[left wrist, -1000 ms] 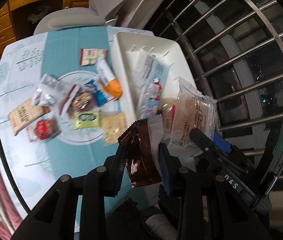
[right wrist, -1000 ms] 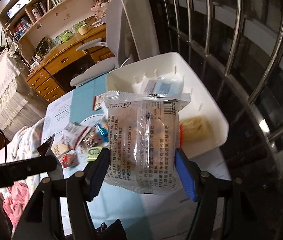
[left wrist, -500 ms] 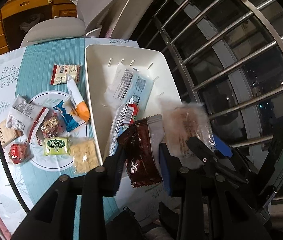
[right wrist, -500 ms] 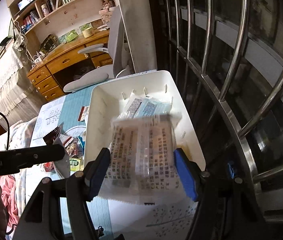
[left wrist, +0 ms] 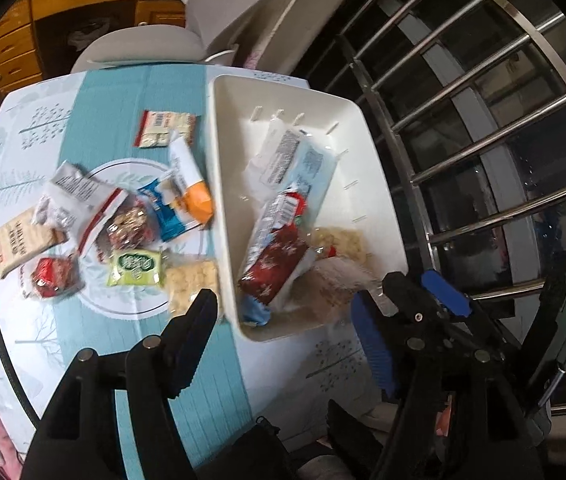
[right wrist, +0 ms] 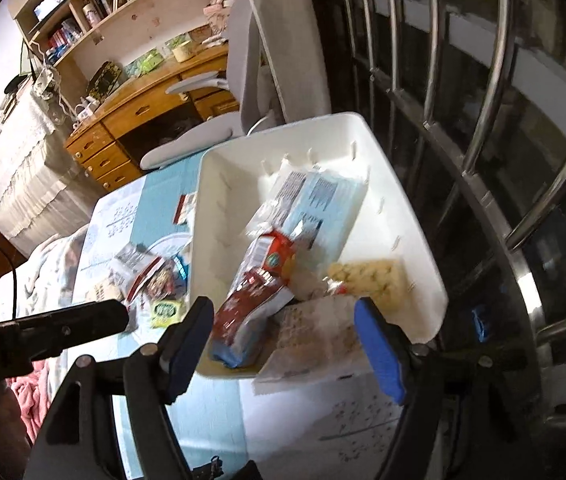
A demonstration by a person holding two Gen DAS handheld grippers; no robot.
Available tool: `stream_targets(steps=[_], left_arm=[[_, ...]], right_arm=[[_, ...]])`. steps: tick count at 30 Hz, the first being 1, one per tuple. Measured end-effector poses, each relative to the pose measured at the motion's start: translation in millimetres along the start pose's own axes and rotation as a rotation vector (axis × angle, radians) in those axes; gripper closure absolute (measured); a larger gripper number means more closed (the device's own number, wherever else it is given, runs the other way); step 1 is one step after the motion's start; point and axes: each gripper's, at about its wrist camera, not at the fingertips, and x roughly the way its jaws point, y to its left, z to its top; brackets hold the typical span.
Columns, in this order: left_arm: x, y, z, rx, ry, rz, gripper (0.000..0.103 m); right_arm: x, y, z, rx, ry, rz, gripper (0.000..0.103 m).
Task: Organize snacks
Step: 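Withdraw both grippers from the tray back over the snack pile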
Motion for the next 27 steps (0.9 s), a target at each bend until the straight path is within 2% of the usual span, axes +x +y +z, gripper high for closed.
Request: stream_targets(steps=[13, 22, 27], left_arm=[[-21, 63, -37, -0.091, 0.018, 0.075, 0.035], [-45, 126, -61, -0.137, 0.063, 0.107, 0.035], [-61, 160, -70, -0.131, 0.089, 0.124, 0.035]], right_arm=[[24, 54, -35, 0.007, 0.128, 0.084, 0.030], [37, 99, -56, 0.083, 0.186, 0.104, 0.030], [45, 128, -69, 0.136, 0.203, 0.101, 0.030]])
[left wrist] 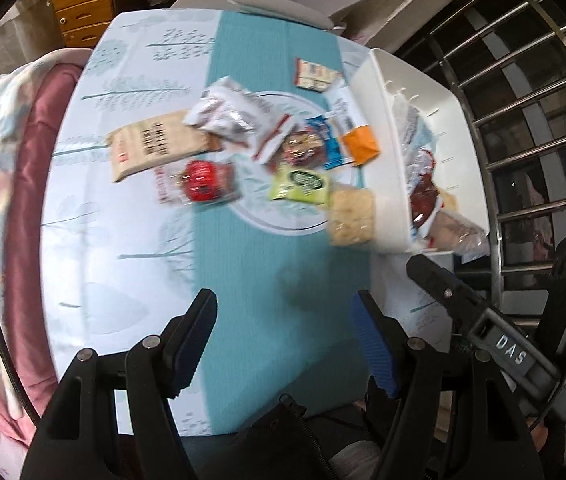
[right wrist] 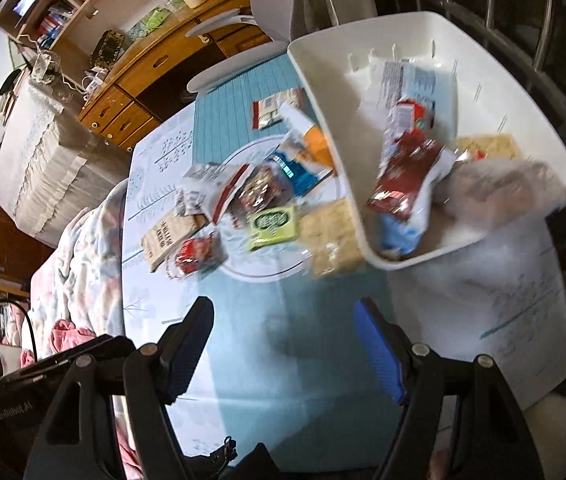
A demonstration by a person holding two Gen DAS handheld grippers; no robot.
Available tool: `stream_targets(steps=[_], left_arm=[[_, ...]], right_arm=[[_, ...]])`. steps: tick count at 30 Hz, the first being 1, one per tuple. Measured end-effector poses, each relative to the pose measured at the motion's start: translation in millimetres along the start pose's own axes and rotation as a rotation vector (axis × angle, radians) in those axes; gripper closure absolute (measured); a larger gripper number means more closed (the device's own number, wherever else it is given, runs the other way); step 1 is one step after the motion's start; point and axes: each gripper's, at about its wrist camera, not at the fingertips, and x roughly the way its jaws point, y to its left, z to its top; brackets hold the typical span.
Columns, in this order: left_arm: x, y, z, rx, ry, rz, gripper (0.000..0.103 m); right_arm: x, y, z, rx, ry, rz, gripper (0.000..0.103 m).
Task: Organize snacks
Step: 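Withdraw both grippers from the tray back over the snack pile, then grasp the red-wrapped bread packet with the right gripper while the left grasps the tan biscuit bag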
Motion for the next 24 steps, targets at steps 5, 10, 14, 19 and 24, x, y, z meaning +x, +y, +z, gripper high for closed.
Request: stream_targets(steps=[5, 10, 14, 19, 24], left_arm=[[-10, 34, -2, 0.015, 0.020, 0.014, 0.035], [-13, 74, 1, 0.027, 0.049, 0.030, 0.035], [-12, 100, 5, 0.038, 0.075, 0.049, 0.035], [-7, 130, 14, 0.061, 0.100, 0.056, 0.035], [3, 150, 28, 0.077, 0.112, 0.075, 0.034]], right_arm=[[18, 24, -15, 0.063, 0.018, -0.027, 0.030], [38, 45, -30, 0.121, 0.036, -0.051, 0.030], [58, 63, -42, 0.151, 0.064, -0.057, 0.030], [72, 81, -53, 0.157, 0.075, -0.072, 0.030], [81, 92, -55, 0.152, 0.065, -0.101, 0.030]])
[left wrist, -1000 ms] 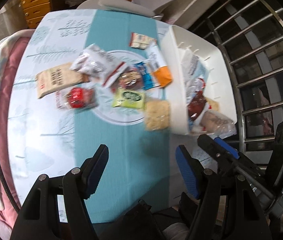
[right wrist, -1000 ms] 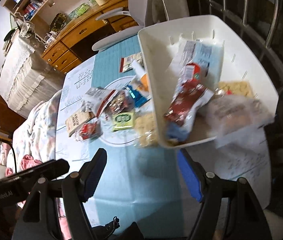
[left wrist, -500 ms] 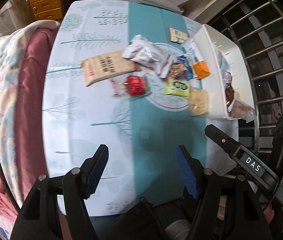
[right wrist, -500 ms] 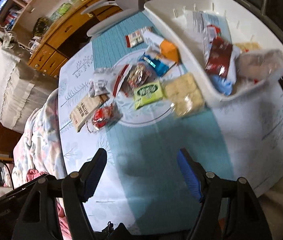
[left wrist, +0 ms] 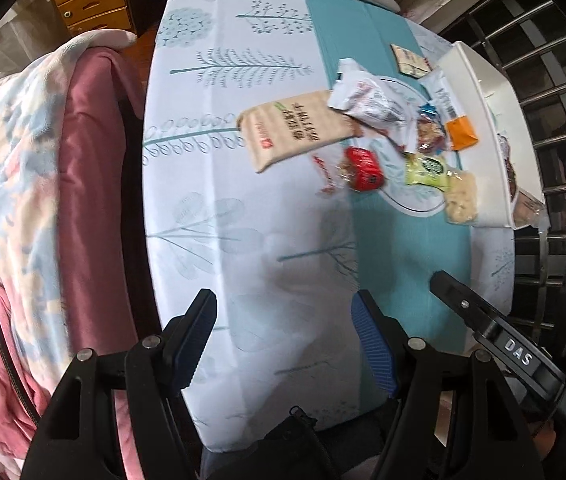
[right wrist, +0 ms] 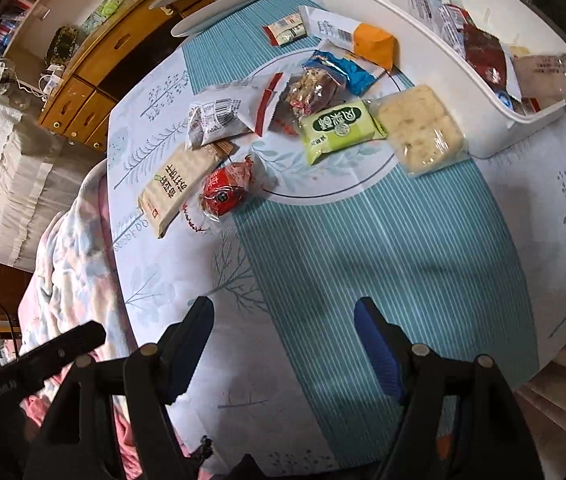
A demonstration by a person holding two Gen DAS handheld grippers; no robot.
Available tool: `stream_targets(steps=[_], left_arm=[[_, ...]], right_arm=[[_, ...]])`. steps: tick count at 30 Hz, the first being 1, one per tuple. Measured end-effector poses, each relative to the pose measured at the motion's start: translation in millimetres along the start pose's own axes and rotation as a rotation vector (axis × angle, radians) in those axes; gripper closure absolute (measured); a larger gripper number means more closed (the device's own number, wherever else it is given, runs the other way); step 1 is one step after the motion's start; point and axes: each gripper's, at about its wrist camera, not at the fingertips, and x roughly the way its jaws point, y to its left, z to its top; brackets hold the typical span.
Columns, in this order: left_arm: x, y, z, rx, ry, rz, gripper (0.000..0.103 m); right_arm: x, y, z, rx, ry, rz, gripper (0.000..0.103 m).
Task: Organize snacks
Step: 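Grasp the red-wrapped bread packet with the right gripper while the left grasps the tan biscuit bag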
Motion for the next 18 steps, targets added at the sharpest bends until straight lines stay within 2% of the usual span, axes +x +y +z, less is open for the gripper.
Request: stream_targets(steps=[9, 15, 18], left_arm=[[10, 15, 40, 0.072, -0.061, 0.047, 0.032], [22, 4, 71, 0.180, -0.067, 0.095, 0.030], [31, -6, 84, 0.241, -0.075, 0.124, 0.025]], right_arm=[[12, 22, 6, -0.107, -0.073, 0.010, 0.030], [25, 42, 18, -0.226, -0.155, -0.003, 0.030], [34, 52, 24, -0.301, -0.201, -0.021, 0.030]])
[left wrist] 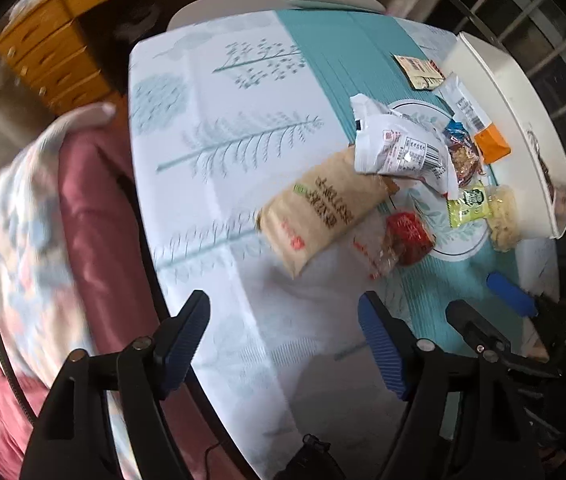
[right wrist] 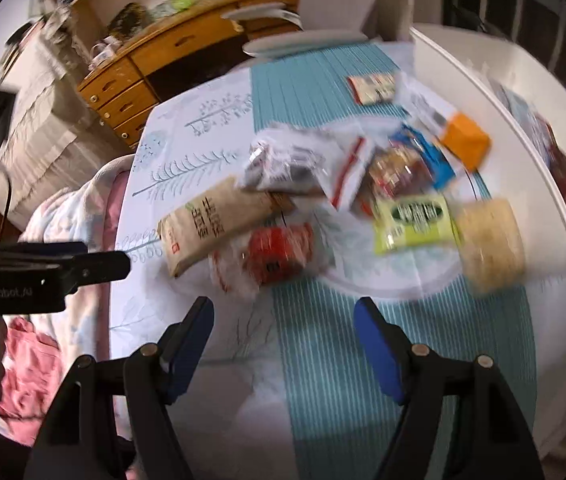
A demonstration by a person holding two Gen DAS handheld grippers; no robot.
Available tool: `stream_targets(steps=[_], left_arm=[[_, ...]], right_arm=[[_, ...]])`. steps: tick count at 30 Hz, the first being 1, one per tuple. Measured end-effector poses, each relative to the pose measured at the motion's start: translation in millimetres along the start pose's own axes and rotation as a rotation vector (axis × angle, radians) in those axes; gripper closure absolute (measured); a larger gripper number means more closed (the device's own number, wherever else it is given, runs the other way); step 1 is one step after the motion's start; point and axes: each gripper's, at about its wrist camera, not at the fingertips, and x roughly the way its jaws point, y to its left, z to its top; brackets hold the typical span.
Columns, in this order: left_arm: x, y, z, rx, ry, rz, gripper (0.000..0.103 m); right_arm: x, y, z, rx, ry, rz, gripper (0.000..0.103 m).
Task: Organize snacks
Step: 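Grasp the red-wrapped bread packet with the right gripper while the left grasps the tan biscuit bag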
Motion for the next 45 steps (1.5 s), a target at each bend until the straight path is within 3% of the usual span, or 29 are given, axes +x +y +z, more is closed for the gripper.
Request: stream_targets(steps=[8, 18, 24, 29, 39, 45], left_arm=[[33, -14, 42, 0.125, 0.022, 0.039, 0.025], [70, -40, 80, 0.237, 0.090, 0.028, 0.025], [89, -45, 86, 0.262, 0.147, 0.034, 0.025], [99, -44, 90, 0.253, 0.163, 0.041, 0.025], [108, -50, 93, 0.251, 0.168, 0.051, 0.025], [111, -58, 87, 0.270, 0.158, 0.054, 0.032]], right_arm=[[27, 15, 9, -0.172, -0.055, -0.025, 0.030], [50, 21, 9, -0.250, -0.065, -0.027, 0.030], [56, 21, 7, -0.247, -0.069, -0.010, 0.030], [55, 23, 4, -0.266, -0.087, -0.015, 0.045], [55, 22, 3, -0.300, -0.077, -0.017, 0.046], [53, 20, 1, -0.294, -0.051, -0.016, 0.046]])
